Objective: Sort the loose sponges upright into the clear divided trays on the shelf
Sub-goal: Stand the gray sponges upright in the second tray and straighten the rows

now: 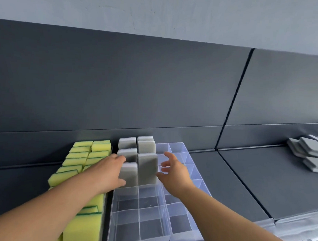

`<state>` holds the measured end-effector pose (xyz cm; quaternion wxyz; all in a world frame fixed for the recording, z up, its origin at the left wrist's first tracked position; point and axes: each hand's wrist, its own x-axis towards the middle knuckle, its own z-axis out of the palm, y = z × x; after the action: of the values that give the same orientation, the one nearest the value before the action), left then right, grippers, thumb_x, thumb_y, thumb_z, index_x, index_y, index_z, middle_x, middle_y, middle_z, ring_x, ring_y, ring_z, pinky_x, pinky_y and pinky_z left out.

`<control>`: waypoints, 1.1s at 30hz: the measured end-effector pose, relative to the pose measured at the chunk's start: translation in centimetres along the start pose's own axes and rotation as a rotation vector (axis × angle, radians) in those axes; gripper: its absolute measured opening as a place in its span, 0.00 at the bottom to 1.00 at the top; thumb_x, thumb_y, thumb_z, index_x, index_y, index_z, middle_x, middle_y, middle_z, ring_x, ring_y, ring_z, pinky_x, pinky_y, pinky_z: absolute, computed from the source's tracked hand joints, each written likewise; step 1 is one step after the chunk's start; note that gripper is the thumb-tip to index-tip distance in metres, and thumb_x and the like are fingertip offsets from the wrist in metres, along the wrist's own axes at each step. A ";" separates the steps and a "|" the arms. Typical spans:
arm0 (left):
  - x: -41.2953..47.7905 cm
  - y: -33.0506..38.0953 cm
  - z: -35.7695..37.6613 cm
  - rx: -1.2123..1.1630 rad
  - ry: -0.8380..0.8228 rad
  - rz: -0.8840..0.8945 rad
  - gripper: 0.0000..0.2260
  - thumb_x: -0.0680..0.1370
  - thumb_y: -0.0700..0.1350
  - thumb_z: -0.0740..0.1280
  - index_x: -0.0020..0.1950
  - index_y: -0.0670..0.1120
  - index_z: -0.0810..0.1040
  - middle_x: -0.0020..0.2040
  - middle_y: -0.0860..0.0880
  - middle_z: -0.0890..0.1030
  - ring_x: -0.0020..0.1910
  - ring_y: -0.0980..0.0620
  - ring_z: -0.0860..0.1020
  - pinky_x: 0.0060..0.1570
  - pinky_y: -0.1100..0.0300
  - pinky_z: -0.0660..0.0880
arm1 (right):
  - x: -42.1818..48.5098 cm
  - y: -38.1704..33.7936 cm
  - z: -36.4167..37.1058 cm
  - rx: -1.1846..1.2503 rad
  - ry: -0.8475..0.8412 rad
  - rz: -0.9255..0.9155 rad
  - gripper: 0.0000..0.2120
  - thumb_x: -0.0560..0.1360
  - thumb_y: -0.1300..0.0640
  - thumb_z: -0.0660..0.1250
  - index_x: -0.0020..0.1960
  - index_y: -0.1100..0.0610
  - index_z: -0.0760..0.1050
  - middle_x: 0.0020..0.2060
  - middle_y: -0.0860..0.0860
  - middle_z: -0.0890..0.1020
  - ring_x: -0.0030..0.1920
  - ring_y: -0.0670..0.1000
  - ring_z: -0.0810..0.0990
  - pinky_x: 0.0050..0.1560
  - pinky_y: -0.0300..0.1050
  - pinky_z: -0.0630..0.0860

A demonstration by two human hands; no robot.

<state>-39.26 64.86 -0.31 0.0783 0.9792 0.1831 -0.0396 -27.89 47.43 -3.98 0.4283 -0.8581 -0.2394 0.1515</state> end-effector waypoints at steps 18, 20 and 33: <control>-10.6 30.1 9.2 -0.477 0.119 0.239 0.23 0.73 0.51 0.71 0.66 0.49 0.70 0.62 0.51 0.75 0.58 0.53 0.75 0.55 0.64 0.69 | -25.6 19.9 -23.7 0.011 0.358 0.255 0.22 0.72 0.51 0.71 0.64 0.50 0.72 0.52 0.46 0.79 0.51 0.47 0.79 0.52 0.42 0.75; -11.8 34.7 11.1 -0.491 0.054 0.263 0.23 0.74 0.52 0.71 0.66 0.50 0.69 0.62 0.51 0.74 0.58 0.53 0.74 0.52 0.62 0.70 | -29.8 23.5 -26.5 -0.021 0.392 0.327 0.23 0.71 0.50 0.72 0.64 0.50 0.73 0.52 0.47 0.80 0.52 0.48 0.80 0.54 0.43 0.76; -12.3 56.2 15.7 -0.469 -0.169 0.481 0.23 0.74 0.52 0.70 0.66 0.51 0.68 0.53 0.55 0.74 0.50 0.55 0.73 0.49 0.64 0.69 | -43.8 36.5 -38.3 -0.027 0.574 0.585 0.22 0.71 0.48 0.72 0.63 0.49 0.73 0.51 0.47 0.79 0.51 0.48 0.77 0.52 0.42 0.74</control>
<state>-30.97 6.16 -6.65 0.3232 0.9429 -0.0562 -0.0578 -36.58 -20.60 -8.58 0.4052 -0.9030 0.1417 0.0180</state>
